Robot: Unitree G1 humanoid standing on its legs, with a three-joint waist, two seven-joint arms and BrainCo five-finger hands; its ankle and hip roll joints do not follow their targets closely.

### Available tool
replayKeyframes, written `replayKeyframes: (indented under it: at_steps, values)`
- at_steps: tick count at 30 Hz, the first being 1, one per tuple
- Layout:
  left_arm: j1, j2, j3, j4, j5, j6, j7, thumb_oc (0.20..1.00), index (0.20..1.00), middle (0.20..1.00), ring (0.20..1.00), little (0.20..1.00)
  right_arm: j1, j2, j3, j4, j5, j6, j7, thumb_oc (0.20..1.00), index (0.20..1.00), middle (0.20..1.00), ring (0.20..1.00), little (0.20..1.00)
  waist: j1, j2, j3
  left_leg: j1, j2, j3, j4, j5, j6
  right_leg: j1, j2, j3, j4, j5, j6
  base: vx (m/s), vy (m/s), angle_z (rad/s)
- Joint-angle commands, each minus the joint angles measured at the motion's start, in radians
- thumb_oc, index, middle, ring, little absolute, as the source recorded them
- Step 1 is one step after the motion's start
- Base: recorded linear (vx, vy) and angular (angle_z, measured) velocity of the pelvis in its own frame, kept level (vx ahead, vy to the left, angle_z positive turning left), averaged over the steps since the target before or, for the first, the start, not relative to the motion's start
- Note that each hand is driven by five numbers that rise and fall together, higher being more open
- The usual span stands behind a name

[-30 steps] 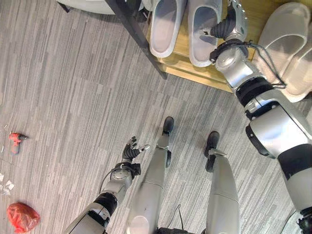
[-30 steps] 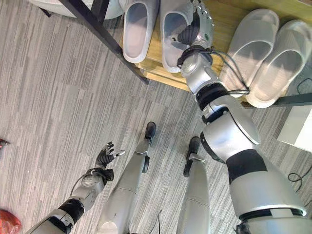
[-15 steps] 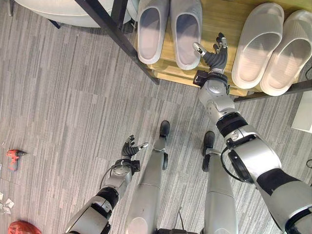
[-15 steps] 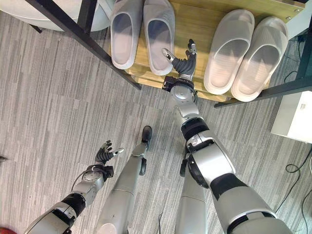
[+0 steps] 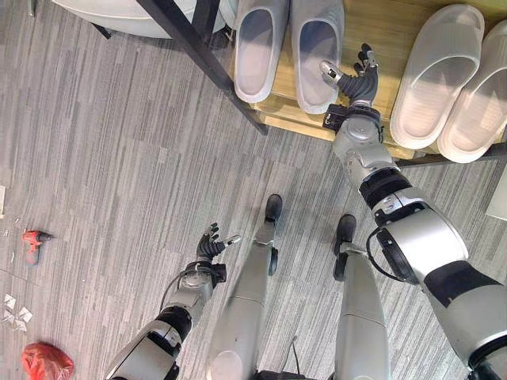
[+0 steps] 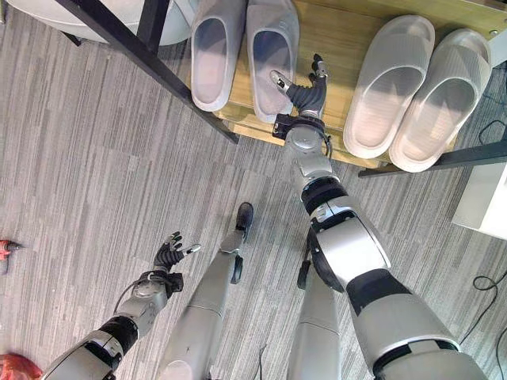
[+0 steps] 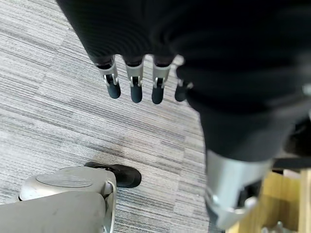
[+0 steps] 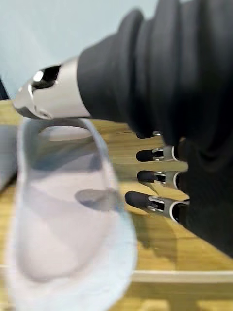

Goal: Arrange the slippers neatly on the shoe rack.

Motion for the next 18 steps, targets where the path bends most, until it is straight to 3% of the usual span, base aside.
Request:
replayKeyframes:
  at_steps: [1,2,3,4,6,7,8,9,10,11,18]
  values:
    - [-0.015,0.011,0.009,0.025,-0.010,-0.029,0.011,1.000,1.000,1.000,1.000,1.000,-0.068,0.045,0.036,-0.028,0.011,-0.021,0.035,1.000,1.000,1.000,1.000,1.000,0.027,0.032,0.012,-0.010,-0.041,0.039,0.117,-0.133,0.046,0.093,0.025,-0.002,-0.105,-0.019,-0.016,-0.06,0.014,0.07]
    - [-0.008,0.012,0.011,0.030,-0.008,-0.030,0.010,1.000,1.000,1.000,1.000,1.000,-0.073,0.064,0.037,-0.036,0.016,-0.024,0.033,1.000,1.000,1.000,1.000,1.000,0.028,0.033,0.010,-0.004,-0.041,0.040,0.113,-0.132,0.045,0.096,0.026,-0.002,-0.103,-0.018,-0.016,0.10,-0.019,0.06]
    - [-0.007,0.013,0.011,0.032,-0.009,-0.031,0.010,1.000,1.000,1.000,1.000,1.000,-0.074,0.072,0.034,-0.039,0.029,-0.027,0.034,1.000,1.000,1.000,1.000,1.000,0.027,0.030,0.006,0.009,-0.042,0.038,0.122,-0.165,0.043,0.109,0.026,0.002,-0.095,-0.049,-0.015,0.00,0.000,0.00]
    - [-0.010,0.011,0.011,0.037,-0.010,-0.031,0.012,1.000,1.000,1.000,1.000,1.000,-0.073,0.085,0.034,-0.045,0.037,-0.030,0.032,1.000,1.000,1.000,1.000,1.000,0.026,0.032,0.006,-0.001,-0.041,0.039,0.114,-0.133,0.044,0.097,0.028,-0.001,-0.098,-0.020,-0.019,0.09,-0.025,0.01]
    - [-0.013,0.011,0.009,0.040,-0.010,-0.031,0.013,1.000,1.000,1.000,1.000,1.000,-0.074,0.092,0.032,-0.051,0.044,-0.031,0.033,1.000,1.000,1.000,1.000,1.000,0.023,0.028,0.001,0.012,-0.042,0.038,0.122,-0.166,0.041,0.109,0.028,0.003,-0.092,-0.050,-0.017,0.00,-0.002,0.02]
    - [-0.017,0.010,0.008,0.043,-0.010,-0.031,0.013,1.000,1.000,1.000,1.000,1.000,-0.074,0.098,0.031,-0.058,0.044,-0.033,0.033,1.000,1.000,1.000,1.000,1.000,0.023,0.031,0.004,0.001,-0.041,0.041,0.115,-0.133,0.043,0.099,0.028,0.001,-0.099,-0.020,-0.020,0.00,0.000,0.00]
    - [-0.020,0.008,0.009,0.051,-0.008,-0.030,0.014,1.000,1.000,1.000,1.000,1.000,-0.070,0.102,0.035,-0.061,0.039,-0.030,0.033,1.000,1.000,1.000,1.000,1.000,0.021,0.028,-0.001,0.015,-0.041,0.040,0.122,-0.166,0.041,0.112,0.029,0.005,-0.091,-0.051,-0.018,-0.07,0.009,0.01]
    - [-0.031,0.005,0.010,0.062,-0.004,-0.030,0.016,1.000,1.000,1.000,1.000,1.000,-0.062,0.111,0.039,-0.077,0.035,-0.028,0.038,1.000,1.000,1.000,1.000,1.000,0.018,0.030,0.002,0.011,-0.040,0.044,0.112,-0.133,0.043,0.105,0.030,0.003,-0.099,-0.020,-0.022,0.08,-0.020,0.01]
    - [-0.030,0.005,0.010,0.063,-0.004,-0.030,0.016,1.000,1.000,1.000,1.000,1.000,-0.061,0.112,0.039,-0.077,0.035,-0.028,0.038,1.000,1.000,1.000,1.000,1.000,0.018,0.027,-0.001,0.023,-0.041,0.043,0.120,-0.166,0.040,0.117,0.030,0.007,-0.092,-0.051,-0.020,-0.08,0.007,0.01]
    - [-0.036,0.004,0.012,0.069,-0.002,-0.030,0.017,1.000,1.000,1.000,1.000,1.000,-0.059,0.110,0.036,-0.077,0.035,-0.026,0.039,1.000,1.000,1.000,1.000,1.000,0.016,0.030,0.001,0.015,-0.039,0.045,0.110,-0.133,0.043,0.110,0.030,0.004,-0.100,-0.021,-0.022,0.00,0.000,0.00]
    - [-0.020,-0.004,0.034,0.093,0.015,-0.016,0.012,1.000,1.000,1.000,1.000,1.000,0.038,0.089,0.030,-0.115,-0.033,0.006,0.033,1.000,1.000,1.000,1.000,1.000,-0.006,0.027,-0.008,0.100,-0.030,0.060,0.053,-0.121,0.039,0.191,0.033,0.009,-0.154,-0.002,-0.019,-0.01,-0.001,-0.03]
